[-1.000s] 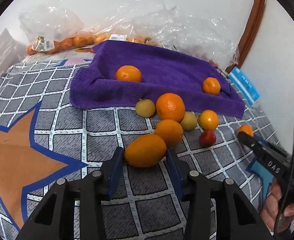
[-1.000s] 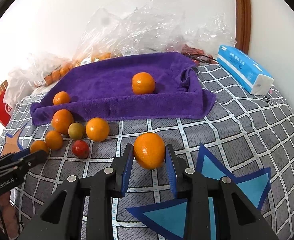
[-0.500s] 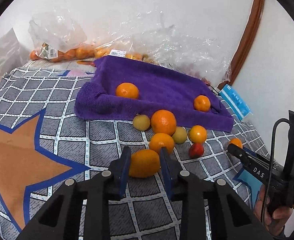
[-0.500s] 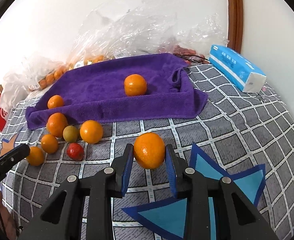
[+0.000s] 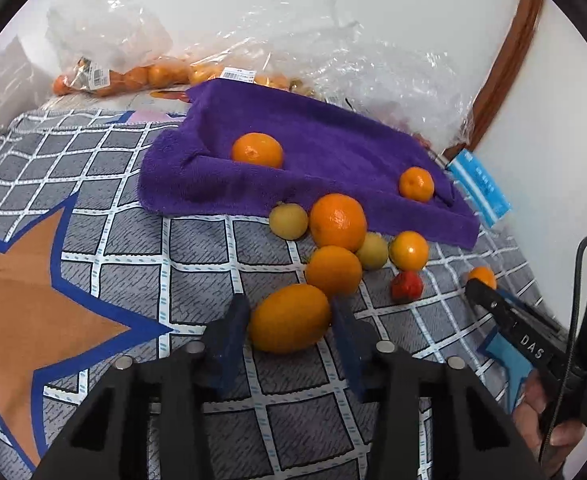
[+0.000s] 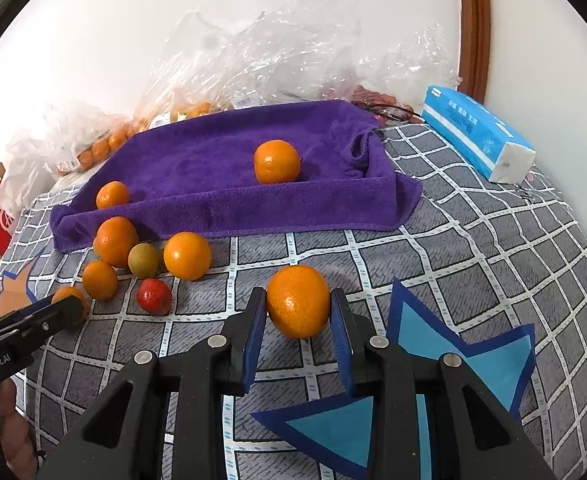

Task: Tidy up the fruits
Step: 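Close the left tool on the oval orange while the right tool holds its orange, then lift both held oranges toward the purple towel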

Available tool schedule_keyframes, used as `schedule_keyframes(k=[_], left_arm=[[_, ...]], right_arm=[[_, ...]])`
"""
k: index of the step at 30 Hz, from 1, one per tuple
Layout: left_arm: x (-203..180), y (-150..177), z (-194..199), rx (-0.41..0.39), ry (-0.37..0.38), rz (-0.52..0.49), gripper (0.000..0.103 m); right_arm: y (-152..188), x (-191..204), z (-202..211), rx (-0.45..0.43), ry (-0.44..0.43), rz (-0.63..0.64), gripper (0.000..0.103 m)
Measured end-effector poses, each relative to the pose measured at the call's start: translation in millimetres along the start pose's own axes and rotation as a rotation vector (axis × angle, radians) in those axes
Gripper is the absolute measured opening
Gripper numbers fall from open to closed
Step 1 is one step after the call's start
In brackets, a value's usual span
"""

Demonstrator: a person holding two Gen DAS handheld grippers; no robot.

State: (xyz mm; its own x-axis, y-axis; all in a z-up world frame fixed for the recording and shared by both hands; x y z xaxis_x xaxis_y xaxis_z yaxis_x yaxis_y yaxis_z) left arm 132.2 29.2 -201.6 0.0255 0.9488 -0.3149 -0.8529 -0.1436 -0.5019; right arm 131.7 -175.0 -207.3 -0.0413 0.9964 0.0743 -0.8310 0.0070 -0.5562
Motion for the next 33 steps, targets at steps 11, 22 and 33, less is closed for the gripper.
schedule_keyframes(k=[11,22,33], left_arm=[[-0.5,0.3,13.2,-0.052,0.012,0.008,0.039],[-7.0,-13.6,39.5,-0.077,-0.007,0.021,0.040],[-6.5,-47.4,46.4,-0.095,-0.013,0.065,0.040]], right_arm=[[0.1,-1.5,5.4,-0.023,-0.021,-0.016,0.032],[-10.3,5.4,20.9,-0.033,0.005,0.032,0.032],[-53.6,2.3,31.2,-0.055,-0.016,0.015,0.032]])
Point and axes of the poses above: each gripper's, at about its wrist camera, not at the fingertips, and z roughly against the way its jaws point, x to its left, y to its underside, the point moved 7 cm from there along -z, roughly the way its jaws point, and after that the axes turned 10 degrees about x, right-handed, at the moved point
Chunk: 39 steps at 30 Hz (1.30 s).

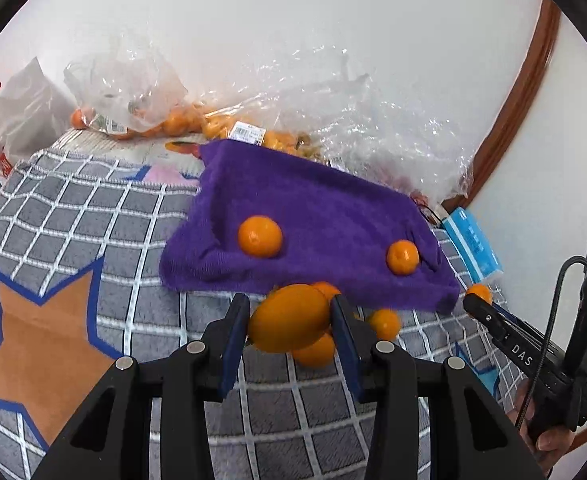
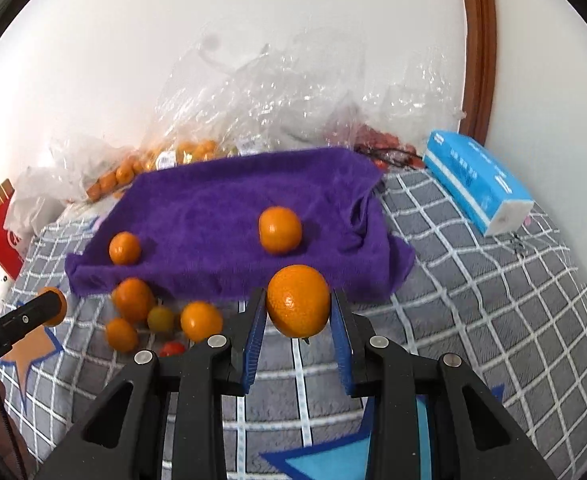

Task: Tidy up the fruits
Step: 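Lift both held oranges toward the purple towel, then lower both oranges onto the purple towel and open both tools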

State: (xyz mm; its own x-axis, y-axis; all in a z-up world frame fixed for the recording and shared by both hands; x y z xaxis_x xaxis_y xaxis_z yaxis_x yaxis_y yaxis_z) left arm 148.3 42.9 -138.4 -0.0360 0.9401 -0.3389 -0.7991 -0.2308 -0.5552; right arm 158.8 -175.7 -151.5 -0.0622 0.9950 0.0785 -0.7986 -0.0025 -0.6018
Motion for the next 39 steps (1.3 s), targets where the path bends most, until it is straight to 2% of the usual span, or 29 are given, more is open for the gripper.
schedule_keyframes(k=[11,19,26,32,35,39], left_arm=[[-9.6,-47.8,-13.7,-0.039,0.000,0.007,0.040],[-19.1,-72.0,-40.2,-0.055,-0.017,0.014,0.040],[-27.3,-72.5,-70.7,-0.031,0.008,0.016,0.040],[-31.1,-65.4,-80.9,-0.039,0.027,-0.005,0.040],[-31.3,-62.0,-85.9,-0.035,0.012,-0.019,0.040],[-30.3,-58.2,-93.7,-0.011,0.017,-0.019,0.040]], right_arm=[[-45.0,3.9,-12.8,-0.041,0.019,0.024,0.032],[-58.3,-3.6,-38.8,-0.029,0.034,0.020,0.032],[-50.8,-15.3,-62.4,0.016,0.020,0.002,0.032],[-47.7,-16.6,-69.2,0.021,0.021,0.010,0.032],[-45.4,-14.7,-72.0,0.027,0.019,0.015,0.032],[-42.5,-10.3,-75.9,0.020,0.044,0.048,0.032]])
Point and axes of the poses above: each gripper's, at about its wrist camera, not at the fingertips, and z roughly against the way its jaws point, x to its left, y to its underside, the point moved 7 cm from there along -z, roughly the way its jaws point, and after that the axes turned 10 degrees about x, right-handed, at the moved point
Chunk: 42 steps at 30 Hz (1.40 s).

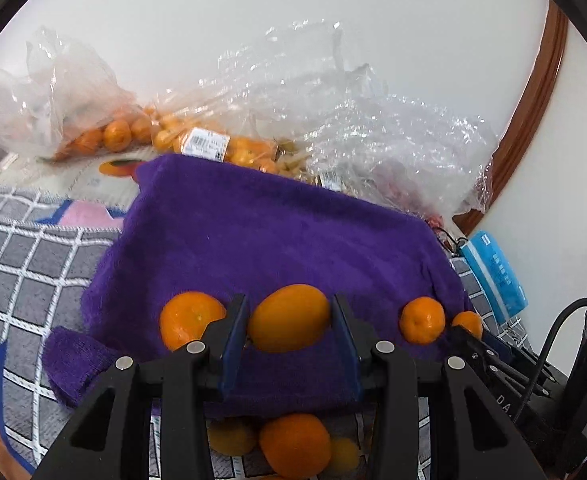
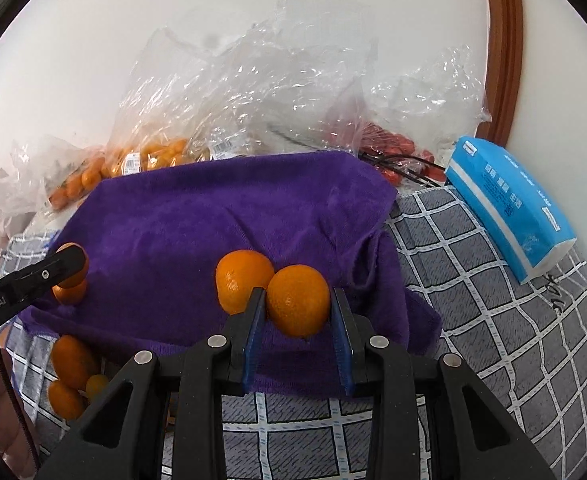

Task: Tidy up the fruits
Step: 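Lower both oranges onto the purple towel and open both tools, then withdraw both open tools back toward the remaining fruits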

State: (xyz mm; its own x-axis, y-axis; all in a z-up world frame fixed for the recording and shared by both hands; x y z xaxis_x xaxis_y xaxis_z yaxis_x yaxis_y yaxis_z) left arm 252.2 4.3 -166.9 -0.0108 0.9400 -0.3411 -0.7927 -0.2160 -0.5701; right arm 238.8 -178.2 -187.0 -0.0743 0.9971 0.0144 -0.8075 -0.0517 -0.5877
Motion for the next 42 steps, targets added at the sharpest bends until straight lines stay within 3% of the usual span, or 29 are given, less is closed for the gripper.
schedule_keyframes(k=[21,26,29,34,42], left_arm=[[-1.8,5.3,-7.8,-0.007,-0.042,-0.039,0.040],[-1.7,5.7,-6.8,-0.012,-0.040,-0.033,0.040],[-1.1,5.0,-2.6,-0.030,-0.035,-0.030,0.048],[-0.2,2.2,8.2,-0.083,-0.037,-0.026,0.052],[1.3,3.7,20.6,-0.111,-0.052,-0.011,0.052]], right_arm=[[6.9,4.1,-8.6,-0.008,0.017,0.013,0.034],[6.5,2.8,-7.1,-0.018,0.016,0.006,0.043],[5.6,1.2,-5.2,-0.030,0.009,-0.006,0.051],[4.8,3.3,1.0,-0.060,0.002,0.001,0.058],[3.8,6.8,14.5,-0.095,0.032,0.004,0.063]])
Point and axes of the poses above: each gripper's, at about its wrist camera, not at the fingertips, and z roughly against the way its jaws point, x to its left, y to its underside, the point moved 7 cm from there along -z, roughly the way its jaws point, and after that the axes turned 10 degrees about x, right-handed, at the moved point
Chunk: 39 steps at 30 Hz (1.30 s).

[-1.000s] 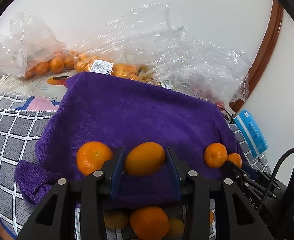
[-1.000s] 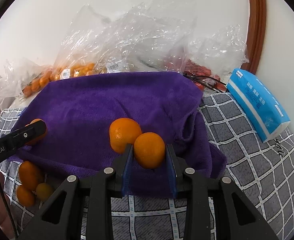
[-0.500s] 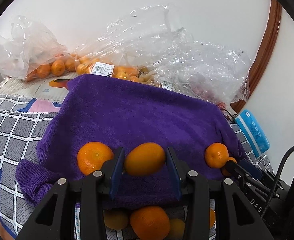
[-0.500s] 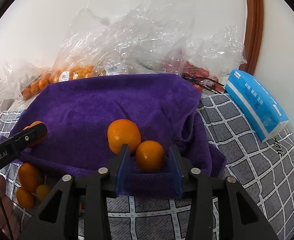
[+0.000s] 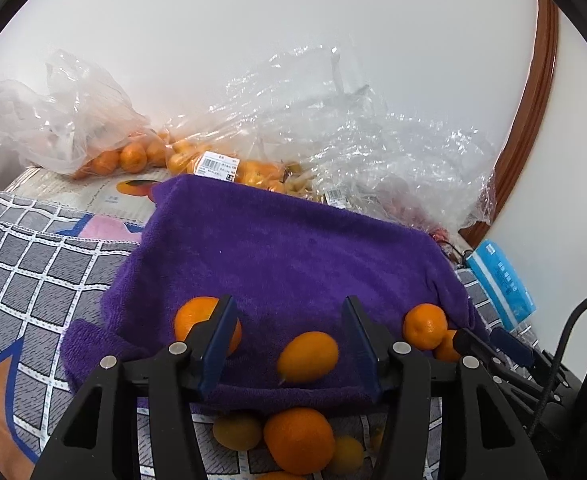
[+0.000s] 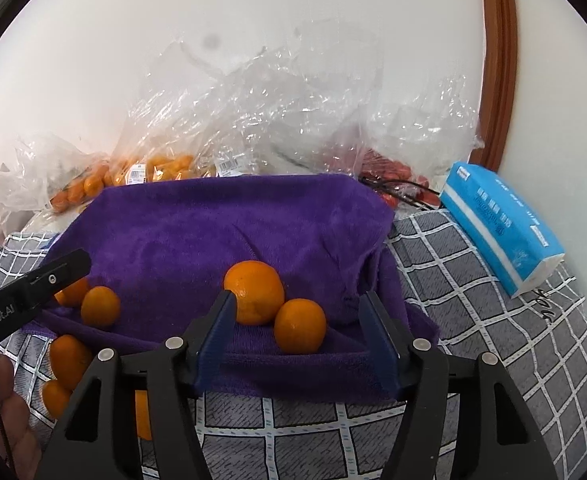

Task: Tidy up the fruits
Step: 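Withdraw both open tools back toward the remaining fruits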

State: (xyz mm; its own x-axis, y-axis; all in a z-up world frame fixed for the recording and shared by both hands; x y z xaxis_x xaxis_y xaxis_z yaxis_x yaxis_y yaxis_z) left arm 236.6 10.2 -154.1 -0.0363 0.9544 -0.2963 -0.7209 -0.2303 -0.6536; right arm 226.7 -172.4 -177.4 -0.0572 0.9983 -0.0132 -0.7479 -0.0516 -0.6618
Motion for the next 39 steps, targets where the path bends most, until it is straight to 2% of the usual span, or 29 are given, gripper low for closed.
schedule_keyframes(k=[4,10,14,18,23,28,32,39], left_arm=[[-4.3,-5.5,13.1,-0.012,-0.029,-0.025,0.050],[-11.6,-10.2,39.7,0.006,-0.011,-0.051,0.052],[-5.3,-1.8,47.4,0.077,0.017,-0.039,0.052],[6.7,11.6,54.4,0.138,0.026,-0.029,0.052],[23.6,28.4,60.4,0.162,0.004,-0.031,0.052],[39.7,42.9,63.2,0.186,-0.011,-0.030,0.052],[53.2,53.0,66.3,0.184,-0.059,-0.030,0.052],[72.8,72.3,52.7,0.220,-0.124,-0.021,0.052]], right_arm=[[1.9,0.0,13.9,0.022,0.000,-0.009,0.064],[11.3,0.6,36.5,0.068,0.050,0.009,0.067],[21.8,-1.4,46.1,0.094,0.080,-0.004,0.070],[31.3,-3.4,59.1,0.065,0.026,-0.051,0.074],[36.8,1.1,63.4,0.048,0.056,-0.038,0.074],[44.3,9.0,60.8,0.058,0.014,-0.068,0.074],[50.5,23.5,56.8,0.098,-0.058,-0.052,0.074],[56.2,41.7,59.6,0.081,-0.076,-0.034,0.074]])
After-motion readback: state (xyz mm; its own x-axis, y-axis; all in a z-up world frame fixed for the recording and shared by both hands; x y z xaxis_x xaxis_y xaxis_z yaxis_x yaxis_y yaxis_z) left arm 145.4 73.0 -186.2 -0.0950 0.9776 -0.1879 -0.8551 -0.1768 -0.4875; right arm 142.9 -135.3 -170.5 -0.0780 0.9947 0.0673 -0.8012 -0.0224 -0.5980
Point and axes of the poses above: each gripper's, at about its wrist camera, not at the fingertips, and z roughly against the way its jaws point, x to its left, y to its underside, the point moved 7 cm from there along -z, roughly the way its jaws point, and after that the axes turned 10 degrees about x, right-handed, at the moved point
